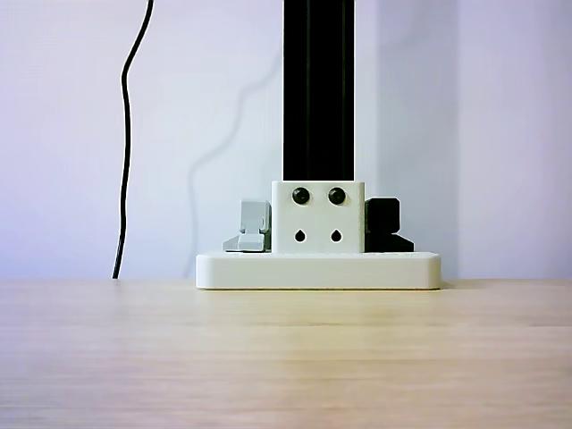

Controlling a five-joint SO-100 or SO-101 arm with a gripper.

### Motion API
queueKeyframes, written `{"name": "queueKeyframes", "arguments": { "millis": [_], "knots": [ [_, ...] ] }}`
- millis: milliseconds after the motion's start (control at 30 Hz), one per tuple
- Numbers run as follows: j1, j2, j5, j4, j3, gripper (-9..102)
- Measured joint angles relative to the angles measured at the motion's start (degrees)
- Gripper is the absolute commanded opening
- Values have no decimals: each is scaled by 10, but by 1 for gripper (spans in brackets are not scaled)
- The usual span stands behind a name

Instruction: Grasp a peg and put it in the crate.

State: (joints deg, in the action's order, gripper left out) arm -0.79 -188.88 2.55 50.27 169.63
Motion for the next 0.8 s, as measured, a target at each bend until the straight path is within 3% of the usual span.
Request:
{"name": "queueKeyframes", "arguments": {
  "millis": [800],
  "knots": [
    [-11,-11,36,21,63,0]
  ]
}}
